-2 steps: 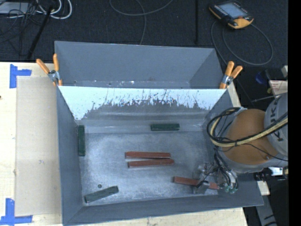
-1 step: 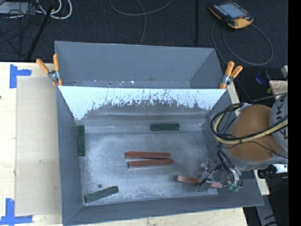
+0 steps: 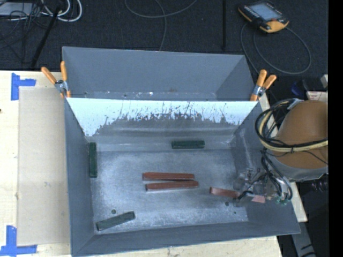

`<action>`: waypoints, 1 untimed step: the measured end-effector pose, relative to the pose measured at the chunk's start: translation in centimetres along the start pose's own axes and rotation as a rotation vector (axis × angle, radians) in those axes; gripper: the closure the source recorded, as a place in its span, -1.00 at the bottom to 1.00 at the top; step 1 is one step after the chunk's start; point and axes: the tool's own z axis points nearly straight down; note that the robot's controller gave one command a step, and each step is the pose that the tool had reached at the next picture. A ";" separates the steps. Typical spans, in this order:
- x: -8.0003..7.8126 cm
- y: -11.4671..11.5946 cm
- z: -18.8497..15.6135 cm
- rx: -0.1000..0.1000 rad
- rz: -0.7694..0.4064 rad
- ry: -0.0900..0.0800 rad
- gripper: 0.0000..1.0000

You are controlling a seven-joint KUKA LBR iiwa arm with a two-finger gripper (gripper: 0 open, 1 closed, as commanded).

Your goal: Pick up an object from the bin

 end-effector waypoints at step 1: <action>0.1 0.0 0.3 0.000 -0.001 0.002 1.00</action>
Offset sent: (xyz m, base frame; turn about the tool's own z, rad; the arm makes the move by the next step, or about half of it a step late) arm -0.0001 0.0001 0.0030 0.0000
